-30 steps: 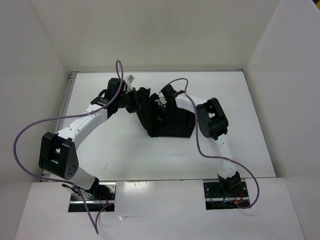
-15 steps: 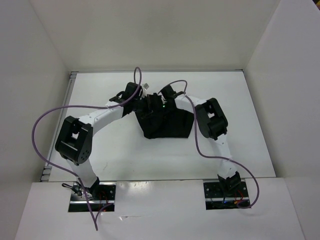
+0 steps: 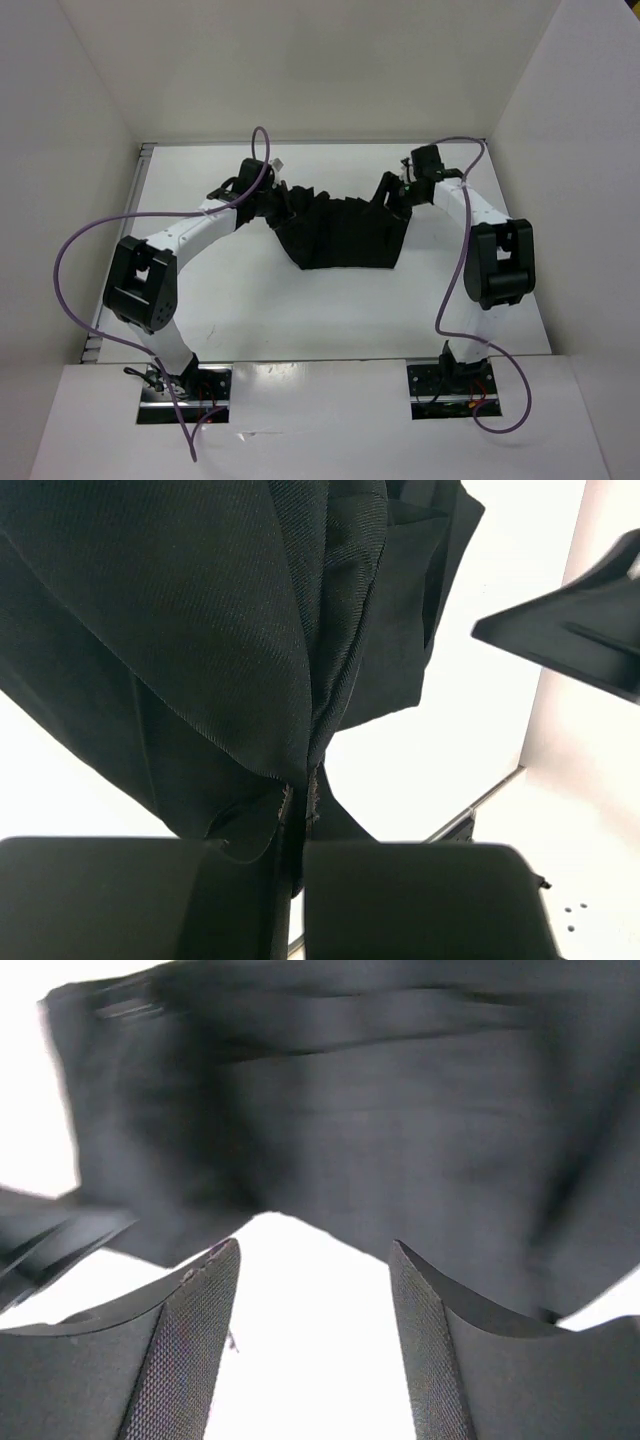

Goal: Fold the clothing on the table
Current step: Fold the skirt

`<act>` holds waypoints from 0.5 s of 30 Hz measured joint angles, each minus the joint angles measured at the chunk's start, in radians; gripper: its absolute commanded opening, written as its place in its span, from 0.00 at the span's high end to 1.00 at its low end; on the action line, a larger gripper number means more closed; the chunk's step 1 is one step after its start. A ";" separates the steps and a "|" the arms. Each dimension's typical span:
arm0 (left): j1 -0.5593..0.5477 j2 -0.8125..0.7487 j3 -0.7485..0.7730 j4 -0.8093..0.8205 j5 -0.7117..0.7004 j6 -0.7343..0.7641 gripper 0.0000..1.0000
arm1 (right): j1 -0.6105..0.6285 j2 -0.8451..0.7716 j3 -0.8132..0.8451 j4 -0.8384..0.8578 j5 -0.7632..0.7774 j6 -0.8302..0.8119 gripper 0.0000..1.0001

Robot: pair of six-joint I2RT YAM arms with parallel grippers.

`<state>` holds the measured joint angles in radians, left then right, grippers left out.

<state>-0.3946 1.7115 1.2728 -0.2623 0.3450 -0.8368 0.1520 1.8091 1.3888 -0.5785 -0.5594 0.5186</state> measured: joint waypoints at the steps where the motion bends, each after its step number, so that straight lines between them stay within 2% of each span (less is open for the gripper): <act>1: 0.000 0.000 0.000 -0.001 0.000 0.000 1.00 | -0.014 0.000 -0.014 -0.013 0.039 -0.001 0.33; 9: 0.000 0.000 0.000 -0.003 -0.002 0.000 1.00 | -0.101 0.074 -0.069 -0.079 0.249 -0.017 0.32; 15: -0.007 0.006 0.012 -0.011 -0.002 0.000 1.00 | -0.117 0.163 -0.066 -0.074 0.240 -0.028 0.39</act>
<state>-0.4019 1.7180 1.2846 -0.2729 0.3435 -0.8371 0.0353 1.9724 1.3224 -0.6525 -0.3191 0.4904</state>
